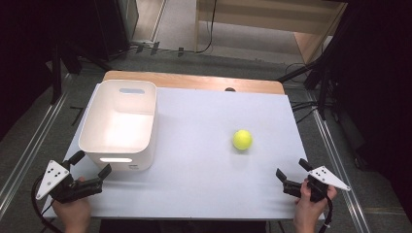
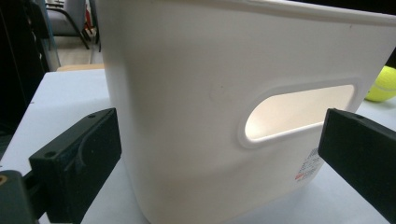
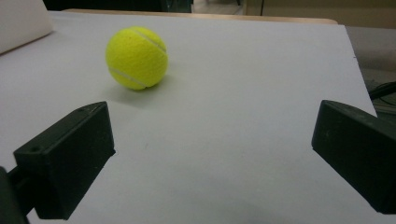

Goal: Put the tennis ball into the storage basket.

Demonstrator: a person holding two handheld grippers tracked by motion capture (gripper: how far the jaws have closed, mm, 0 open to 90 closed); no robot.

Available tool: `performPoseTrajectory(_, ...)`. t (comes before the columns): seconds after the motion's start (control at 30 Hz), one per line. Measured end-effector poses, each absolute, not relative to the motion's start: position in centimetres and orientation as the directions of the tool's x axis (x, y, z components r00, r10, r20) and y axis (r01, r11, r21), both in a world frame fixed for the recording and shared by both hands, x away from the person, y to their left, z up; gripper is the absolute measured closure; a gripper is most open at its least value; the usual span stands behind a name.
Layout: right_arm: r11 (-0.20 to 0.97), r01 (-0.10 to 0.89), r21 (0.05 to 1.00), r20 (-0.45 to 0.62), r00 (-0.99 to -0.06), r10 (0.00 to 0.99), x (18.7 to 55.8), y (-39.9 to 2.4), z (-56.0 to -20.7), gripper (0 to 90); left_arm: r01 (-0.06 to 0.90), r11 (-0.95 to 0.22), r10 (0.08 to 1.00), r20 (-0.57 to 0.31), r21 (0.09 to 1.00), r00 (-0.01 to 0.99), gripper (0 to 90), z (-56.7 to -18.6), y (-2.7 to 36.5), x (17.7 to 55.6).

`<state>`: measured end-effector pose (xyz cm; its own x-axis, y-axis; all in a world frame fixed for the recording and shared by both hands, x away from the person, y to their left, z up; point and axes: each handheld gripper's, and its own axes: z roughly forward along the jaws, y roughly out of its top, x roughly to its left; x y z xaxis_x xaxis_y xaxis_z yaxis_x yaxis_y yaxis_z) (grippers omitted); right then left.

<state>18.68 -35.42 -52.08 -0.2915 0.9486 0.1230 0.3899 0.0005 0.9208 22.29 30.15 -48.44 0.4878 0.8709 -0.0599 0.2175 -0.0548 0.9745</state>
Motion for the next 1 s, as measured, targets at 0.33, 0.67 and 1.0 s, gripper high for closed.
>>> performPoseTrajectory(0.33, -0.013, 0.41, 0.912, 0.131, -0.262, 0.956, 18.4, -35.4, -51.4, 0.0, 0.216, -0.065, 0.871, -0.05, 0.974, 0.488, 0.0, -48.4, 30.1, 22.3)
performPoseTrajectory(0.67, 0.008, 0.452, 0.892, 0.118, -0.249, 0.961, 18.8, -35.6, -50.0, 0.0, 0.209, -0.055, 0.869, -0.057, 0.976, 0.491, 0.0, -48.4, 30.3, 22.2)
performPoseTrajectory(1.0, 0.056, 0.491, 0.87, 0.102, -0.291, 0.951, 20.8, -34.7, -48.6, 0.0, 0.209, -0.062, 0.869, -0.05, 0.976, 0.493, 0.0, -48.4, 30.2, 22.1)
